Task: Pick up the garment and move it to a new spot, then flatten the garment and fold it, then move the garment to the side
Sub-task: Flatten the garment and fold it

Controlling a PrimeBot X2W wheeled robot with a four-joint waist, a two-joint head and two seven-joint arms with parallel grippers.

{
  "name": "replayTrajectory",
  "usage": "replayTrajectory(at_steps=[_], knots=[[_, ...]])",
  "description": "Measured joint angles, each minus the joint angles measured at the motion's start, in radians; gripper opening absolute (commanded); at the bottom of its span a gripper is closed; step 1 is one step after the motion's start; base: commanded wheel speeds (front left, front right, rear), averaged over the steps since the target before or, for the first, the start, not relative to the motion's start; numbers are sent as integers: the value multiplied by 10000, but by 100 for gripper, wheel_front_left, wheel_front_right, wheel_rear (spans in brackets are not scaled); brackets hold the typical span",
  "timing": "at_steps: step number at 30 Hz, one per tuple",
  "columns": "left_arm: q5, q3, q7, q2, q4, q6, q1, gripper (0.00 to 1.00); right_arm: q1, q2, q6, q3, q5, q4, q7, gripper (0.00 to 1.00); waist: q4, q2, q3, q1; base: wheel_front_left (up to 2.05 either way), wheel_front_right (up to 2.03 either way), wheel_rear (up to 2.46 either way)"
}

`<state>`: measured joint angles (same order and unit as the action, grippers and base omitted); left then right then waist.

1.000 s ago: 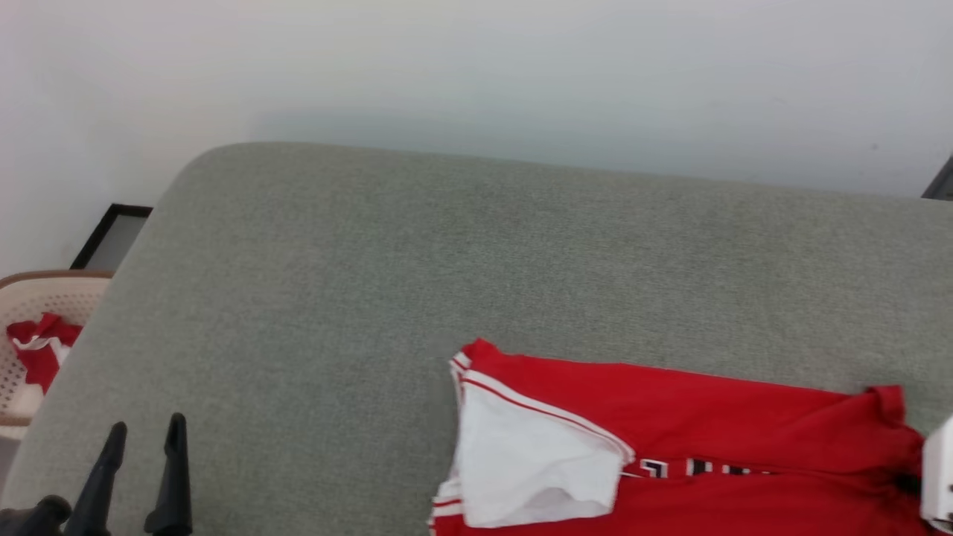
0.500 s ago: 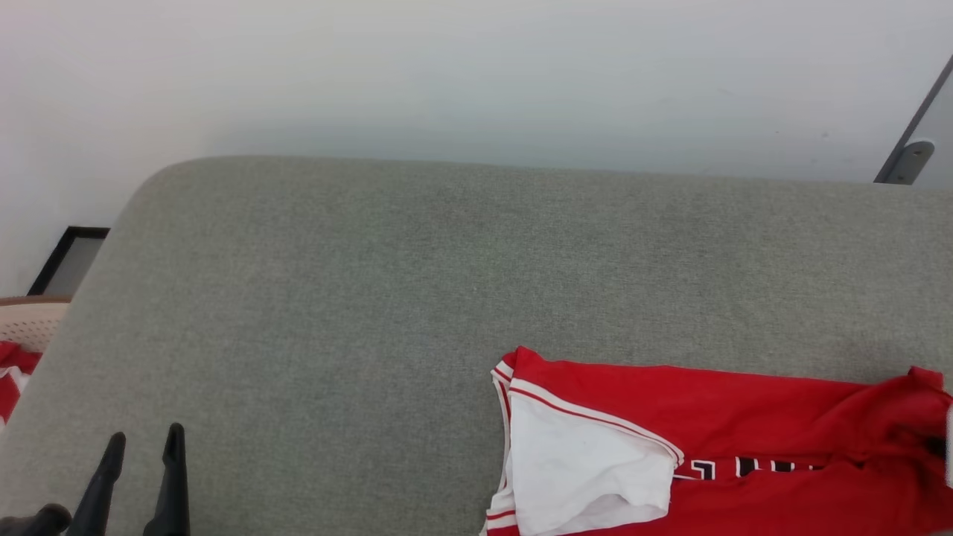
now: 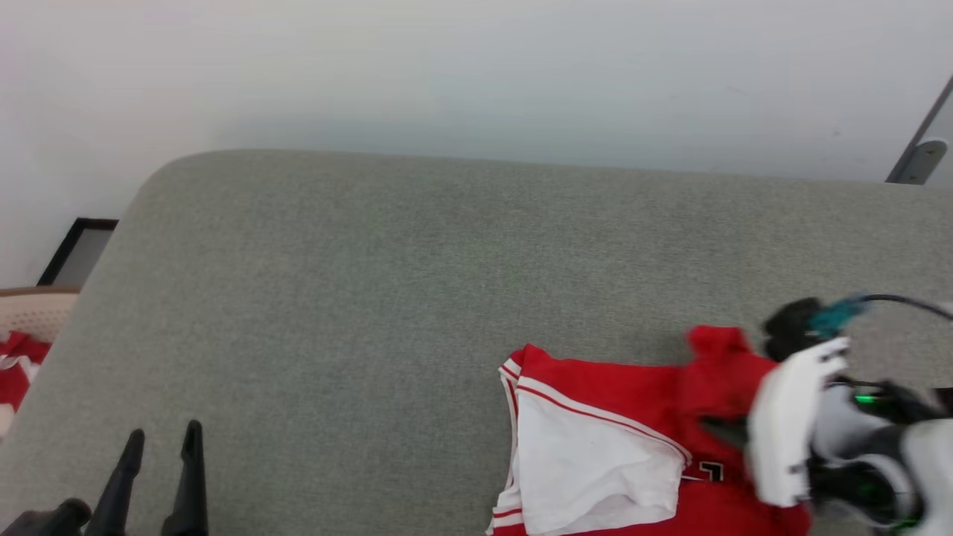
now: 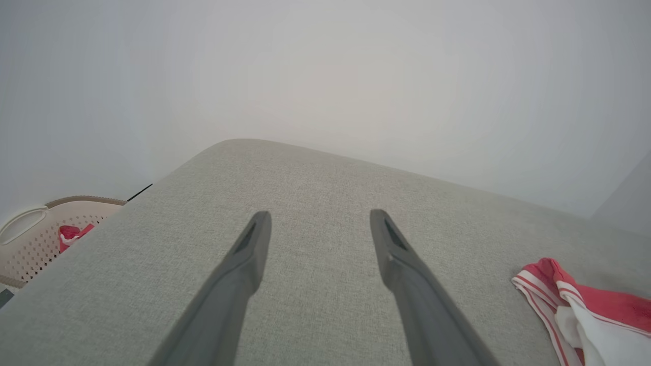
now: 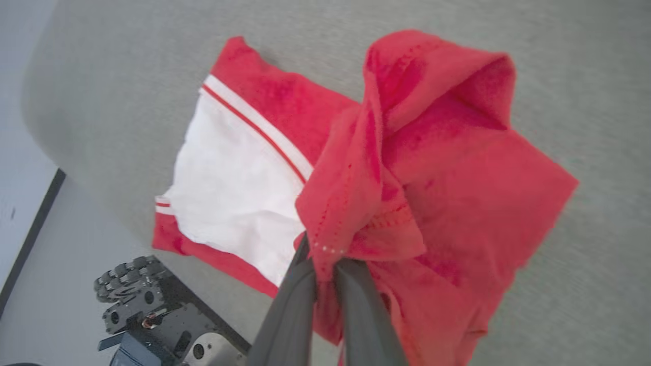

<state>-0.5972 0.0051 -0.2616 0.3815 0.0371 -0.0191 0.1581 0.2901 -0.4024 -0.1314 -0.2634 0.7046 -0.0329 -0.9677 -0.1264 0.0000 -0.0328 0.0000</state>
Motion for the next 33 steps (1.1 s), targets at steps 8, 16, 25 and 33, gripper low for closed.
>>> replayTrajectory(at_steps=[8, 16, 25, 33], knots=[[31, -293, 4, -111, 274, -142, -440, 100, 893, 1361, 0, -1881, -261, -963, 727, 0, -438, 0, -130, -1, 0, 0, 0], [54, -433, 4, -234, 533, -222, -686, 100, 1667, 1981, 0, -3312, -372, -3149, 1664, 0, -845, 0, -251, 0, 0, 0, 0], [151, -407, 2, -297, 765, -219, -829, 100, 2494, 2403, 0, -3929, -119, -4573, 2495, 100, -748, 0, -266, 0, 0, 0, 0], [192, -284, 0, -171, 742, -190, -733, 100, 2628, 1668, 0, -3914, 407, -3701, 3208, 100, -267, 0, -124, 0, 0, 0, 0]])
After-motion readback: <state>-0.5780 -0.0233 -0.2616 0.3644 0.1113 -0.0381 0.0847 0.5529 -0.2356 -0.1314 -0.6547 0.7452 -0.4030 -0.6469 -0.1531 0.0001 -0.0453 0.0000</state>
